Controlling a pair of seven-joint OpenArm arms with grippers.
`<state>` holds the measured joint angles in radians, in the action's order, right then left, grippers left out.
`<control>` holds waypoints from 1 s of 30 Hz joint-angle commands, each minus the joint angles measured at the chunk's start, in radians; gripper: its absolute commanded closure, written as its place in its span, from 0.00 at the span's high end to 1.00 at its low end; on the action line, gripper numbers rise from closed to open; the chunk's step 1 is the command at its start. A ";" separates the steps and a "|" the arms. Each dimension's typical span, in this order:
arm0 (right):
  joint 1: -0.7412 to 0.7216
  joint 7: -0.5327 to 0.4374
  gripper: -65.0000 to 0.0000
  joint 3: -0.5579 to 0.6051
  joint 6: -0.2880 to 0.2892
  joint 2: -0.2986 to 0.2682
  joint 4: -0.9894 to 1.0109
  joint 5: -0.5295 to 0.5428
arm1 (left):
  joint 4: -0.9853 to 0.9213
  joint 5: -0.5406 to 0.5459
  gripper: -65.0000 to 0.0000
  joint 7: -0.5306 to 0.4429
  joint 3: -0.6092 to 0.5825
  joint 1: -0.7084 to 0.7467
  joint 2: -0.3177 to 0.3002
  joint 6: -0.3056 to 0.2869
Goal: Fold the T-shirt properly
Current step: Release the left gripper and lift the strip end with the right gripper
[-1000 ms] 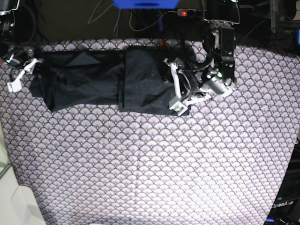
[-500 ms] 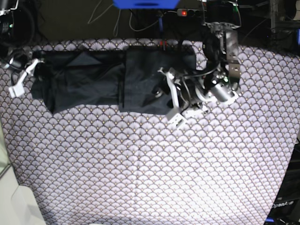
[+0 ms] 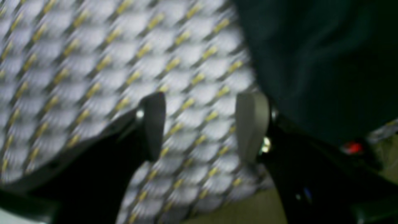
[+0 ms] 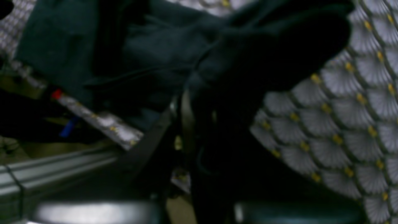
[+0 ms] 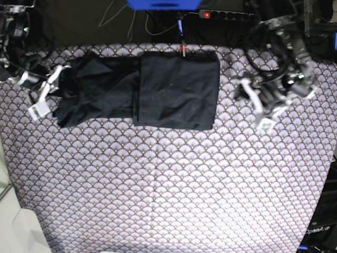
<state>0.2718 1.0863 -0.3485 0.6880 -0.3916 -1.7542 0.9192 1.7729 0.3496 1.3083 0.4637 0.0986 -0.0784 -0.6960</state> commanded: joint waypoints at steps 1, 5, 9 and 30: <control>-0.010 -0.005 0.00 -0.005 0.010 0.003 -0.045 0.027 | 0.015 0.021 0.54 -0.016 0.023 -0.003 -0.013 -0.002; -0.065 0.096 0.00 -0.002 0.010 0.062 -0.103 0.022 | 0.015 0.021 0.55 -0.017 0.094 0.019 -0.031 -0.002; -0.130 0.168 0.00 0.018 0.010 0.113 -0.109 0.021 | 0.015 0.021 0.55 -0.014 0.125 0.030 -0.033 -0.002; -0.162 0.170 0.00 0.337 0.010 0.279 -0.164 0.021 | 0.015 0.012 0.55 -0.019 0.125 0.046 -0.033 -0.002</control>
<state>0.1226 1.2793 -0.0132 0.6880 -0.1104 -1.9007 0.9134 1.7729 0.3515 1.3045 0.5865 0.1524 -0.1020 -0.6964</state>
